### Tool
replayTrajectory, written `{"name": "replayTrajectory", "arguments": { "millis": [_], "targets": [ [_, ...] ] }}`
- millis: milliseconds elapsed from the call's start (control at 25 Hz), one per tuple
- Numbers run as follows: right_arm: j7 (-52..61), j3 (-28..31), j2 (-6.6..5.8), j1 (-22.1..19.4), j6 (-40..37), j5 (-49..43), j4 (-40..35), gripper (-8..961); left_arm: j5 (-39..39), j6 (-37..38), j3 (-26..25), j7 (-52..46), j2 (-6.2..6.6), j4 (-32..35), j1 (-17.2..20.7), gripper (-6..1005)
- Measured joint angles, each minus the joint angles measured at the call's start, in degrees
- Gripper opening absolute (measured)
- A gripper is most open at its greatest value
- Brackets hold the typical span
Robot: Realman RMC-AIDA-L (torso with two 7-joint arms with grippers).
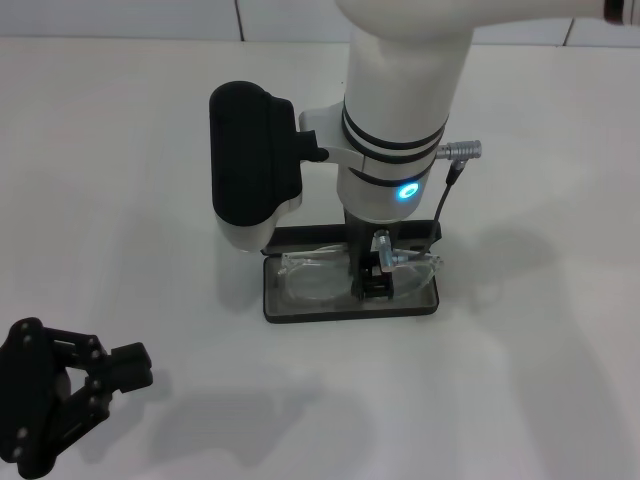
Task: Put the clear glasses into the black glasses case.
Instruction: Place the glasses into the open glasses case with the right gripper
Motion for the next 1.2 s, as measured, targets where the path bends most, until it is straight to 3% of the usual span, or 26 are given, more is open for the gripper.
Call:
{"name": "replayTrajectory", "arguments": {
  "millis": [760, 960, 1200],
  "targets": [
    [0.31, -0.68, 0.0, 0.1, -0.09, -0.21, -0.22, 146, 0.0, 0.09, 0.0, 0.0, 0.09, 0.0, -0.3, 76],
    [0.25, -0.69, 0.0, 0.17, -0.06, -0.33, -0.37, 297, -0.09, 0.09, 0.0, 0.0, 0.1, 0.0, -0.33, 77],
    [1.18, -0.14, 0.0, -0.9, -1.63, -3.64, -4.84, 297, -0.7, 0.16, -0.05, -0.08, 0.09, 0.0, -0.14, 78]
  ]
}}
